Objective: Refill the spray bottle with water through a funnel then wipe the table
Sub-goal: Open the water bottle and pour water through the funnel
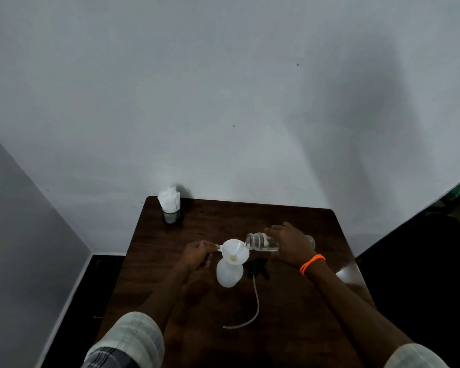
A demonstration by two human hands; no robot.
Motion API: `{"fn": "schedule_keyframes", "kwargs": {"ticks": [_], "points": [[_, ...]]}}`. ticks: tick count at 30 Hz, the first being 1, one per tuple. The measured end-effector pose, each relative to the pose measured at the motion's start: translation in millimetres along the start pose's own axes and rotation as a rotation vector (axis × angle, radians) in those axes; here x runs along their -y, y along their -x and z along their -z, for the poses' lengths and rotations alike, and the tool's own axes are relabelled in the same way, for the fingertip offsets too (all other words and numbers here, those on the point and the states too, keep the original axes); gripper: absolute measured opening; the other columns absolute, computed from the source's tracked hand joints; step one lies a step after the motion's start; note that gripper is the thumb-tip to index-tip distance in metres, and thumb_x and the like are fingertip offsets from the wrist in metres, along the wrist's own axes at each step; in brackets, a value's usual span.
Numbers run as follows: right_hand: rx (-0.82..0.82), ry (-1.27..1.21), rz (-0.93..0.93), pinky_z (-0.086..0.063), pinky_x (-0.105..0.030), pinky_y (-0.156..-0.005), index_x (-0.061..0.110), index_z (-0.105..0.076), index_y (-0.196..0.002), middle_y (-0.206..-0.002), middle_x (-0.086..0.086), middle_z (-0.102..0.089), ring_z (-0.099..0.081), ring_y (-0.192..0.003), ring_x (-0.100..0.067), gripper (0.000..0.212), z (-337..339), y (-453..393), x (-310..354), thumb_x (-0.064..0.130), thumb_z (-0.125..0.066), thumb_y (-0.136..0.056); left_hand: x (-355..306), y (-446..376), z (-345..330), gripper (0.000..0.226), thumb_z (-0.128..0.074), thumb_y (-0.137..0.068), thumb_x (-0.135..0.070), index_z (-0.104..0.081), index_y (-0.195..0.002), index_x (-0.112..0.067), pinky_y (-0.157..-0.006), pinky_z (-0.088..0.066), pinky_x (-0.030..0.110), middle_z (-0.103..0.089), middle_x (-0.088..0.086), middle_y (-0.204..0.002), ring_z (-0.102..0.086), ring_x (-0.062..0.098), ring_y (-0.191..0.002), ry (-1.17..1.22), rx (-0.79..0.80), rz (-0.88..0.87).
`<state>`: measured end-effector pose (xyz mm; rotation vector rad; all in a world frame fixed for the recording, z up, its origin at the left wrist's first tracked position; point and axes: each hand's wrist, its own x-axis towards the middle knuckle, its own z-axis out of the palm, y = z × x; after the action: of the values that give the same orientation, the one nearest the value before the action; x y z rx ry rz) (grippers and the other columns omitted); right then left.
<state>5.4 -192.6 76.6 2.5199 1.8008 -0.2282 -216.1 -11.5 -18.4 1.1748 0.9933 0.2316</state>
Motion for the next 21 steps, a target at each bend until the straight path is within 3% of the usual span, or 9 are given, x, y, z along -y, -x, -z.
{"fn": "schedule_keyframes", "kwargs": {"ticks": [7,12,21], "points": [[0.004,0.029,0.001,-0.051,-0.038,-0.09,0.022,-0.053,-0.143,-0.137,0.0,-0.061,-0.053,-0.114,-0.025,0.071,0.2,-1.0,-0.1,0.043,-0.075,-0.079,0.5,-1.3,1.0,0.014,-0.074,-0.084,-0.01,-0.074,-0.09,0.002,-0.045,-0.036,0.024,-0.057,0.011,-0.055,-0.047,0.019,-0.041,0.007,-0.016,-0.001],[-0.007,0.033,0.006,-0.051,-0.04,-0.088,0.02,-0.054,-0.142,-0.134,-0.001,-0.063,-0.054,-0.111,-0.026,0.07,0.8,-0.3,-1.4,0.042,-0.075,-0.079,-0.2,4.5,1.4,0.012,-0.072,-0.086,-0.011,-0.075,-0.091,0.0,-0.037,-0.033,0.021,-0.056,0.007,-0.052,-0.047,0.017,-0.04,-0.029,-0.018,-0.011],[-0.004,0.028,0.014,-0.051,-0.042,-0.087,0.019,-0.055,-0.141,-0.132,-0.002,-0.064,-0.054,-0.11,-0.027,0.069,3.5,-0.4,-0.9,0.038,-0.075,-0.078,-2.5,8.9,1.6,0.014,-0.075,-0.085,-0.013,-0.075,-0.091,-0.001,-0.036,-0.034,0.022,-0.057,0.005,-0.053,-0.048,0.016,-0.041,-0.037,-0.022,0.003]]}}
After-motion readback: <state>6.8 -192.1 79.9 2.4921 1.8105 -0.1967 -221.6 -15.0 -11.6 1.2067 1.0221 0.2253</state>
